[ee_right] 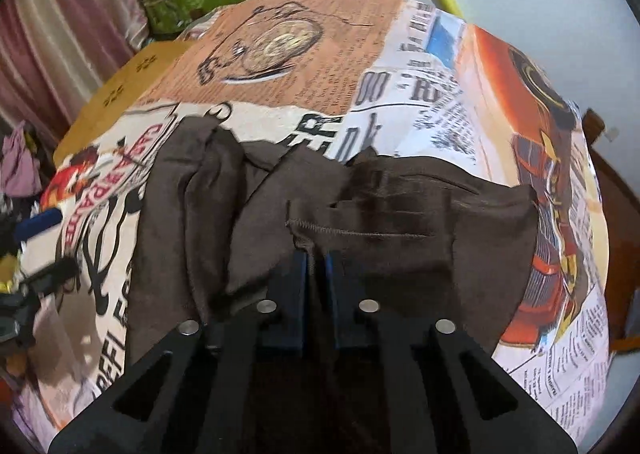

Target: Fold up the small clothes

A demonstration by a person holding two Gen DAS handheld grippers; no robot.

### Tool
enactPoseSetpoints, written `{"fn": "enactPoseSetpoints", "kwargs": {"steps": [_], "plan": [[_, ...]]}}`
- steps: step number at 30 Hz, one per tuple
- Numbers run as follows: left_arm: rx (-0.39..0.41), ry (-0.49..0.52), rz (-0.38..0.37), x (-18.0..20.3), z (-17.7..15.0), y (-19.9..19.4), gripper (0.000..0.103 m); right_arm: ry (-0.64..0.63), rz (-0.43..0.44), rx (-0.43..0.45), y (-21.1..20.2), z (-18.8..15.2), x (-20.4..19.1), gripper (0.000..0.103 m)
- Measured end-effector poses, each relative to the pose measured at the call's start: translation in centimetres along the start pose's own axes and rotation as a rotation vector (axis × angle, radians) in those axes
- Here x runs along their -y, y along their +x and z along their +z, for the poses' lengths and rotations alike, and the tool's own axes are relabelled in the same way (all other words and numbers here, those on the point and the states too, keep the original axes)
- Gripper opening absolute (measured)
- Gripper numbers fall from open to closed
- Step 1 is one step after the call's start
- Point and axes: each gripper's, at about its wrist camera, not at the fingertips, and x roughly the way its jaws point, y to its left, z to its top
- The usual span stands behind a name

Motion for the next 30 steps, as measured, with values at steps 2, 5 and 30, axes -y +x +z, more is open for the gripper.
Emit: {"fn": "enactPoseSetpoints", "kwargs": {"steps": [2,5,30], "plan": [[0.002,-0.006,0.001,-0.1,0.0,-0.1,0.062,0.008,0.006,0.026,-0.9,-0.1,0.3,0.007],[0.006,-0.015,0.001,-0.2,0.1,-0.3,0.062,0.027,0.014,0.075,-2.5,0.0,0.9,0.006],[0.049,-0.071,0.0,-3.0,-0.3,-2.7,0.062,0.059,0.056,0.128,-8.7,1.9,0.4,0.03]]}}
